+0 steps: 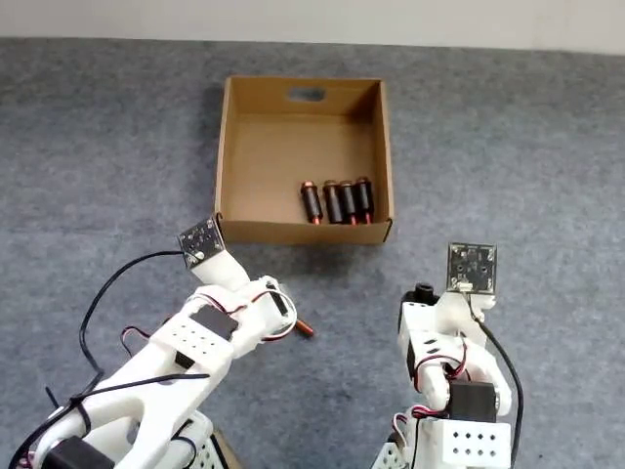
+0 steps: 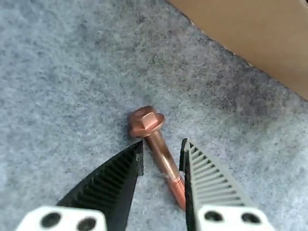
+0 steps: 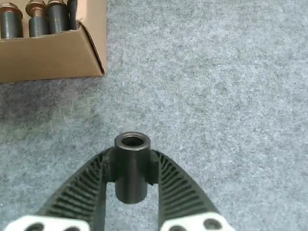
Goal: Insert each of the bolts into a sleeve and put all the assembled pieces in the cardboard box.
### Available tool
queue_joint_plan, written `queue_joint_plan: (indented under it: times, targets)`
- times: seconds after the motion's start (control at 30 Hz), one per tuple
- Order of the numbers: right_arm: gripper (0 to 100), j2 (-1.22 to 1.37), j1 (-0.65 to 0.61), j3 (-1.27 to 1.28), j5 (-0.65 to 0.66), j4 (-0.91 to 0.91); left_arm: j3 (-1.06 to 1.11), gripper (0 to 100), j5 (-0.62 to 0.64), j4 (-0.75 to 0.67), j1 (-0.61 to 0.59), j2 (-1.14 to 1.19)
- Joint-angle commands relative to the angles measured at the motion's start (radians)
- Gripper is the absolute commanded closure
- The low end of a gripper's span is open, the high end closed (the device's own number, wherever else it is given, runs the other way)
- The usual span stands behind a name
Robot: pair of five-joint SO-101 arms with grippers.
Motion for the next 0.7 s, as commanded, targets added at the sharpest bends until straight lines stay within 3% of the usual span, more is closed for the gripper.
queue_joint_plan:
  times: [0.0, 0.17, 0.37, 0.67]
  targets:
    - [99.2, -0.012, 0.004, -0.005, -0.002, -0.001, -0.022, 86, -0.011, -0.014, 0.018, 0.002]
    - [99.2, -0.012, 0.004, -0.005, -0.002, -0.001, -0.047, 86, -0.014, 0.012, 0.019, 0.002]
    - [99.2, -0.012, 0.004, -0.005, -0.002, -0.001, -0.226, 92, -0.038, 0.269, 0.019, 0.001]
    - [99.2, -0.012, 0.004, -0.005, -0.002, 0.001, -0.251, 76, -0.054, 0.302, 0.077, 0.001]
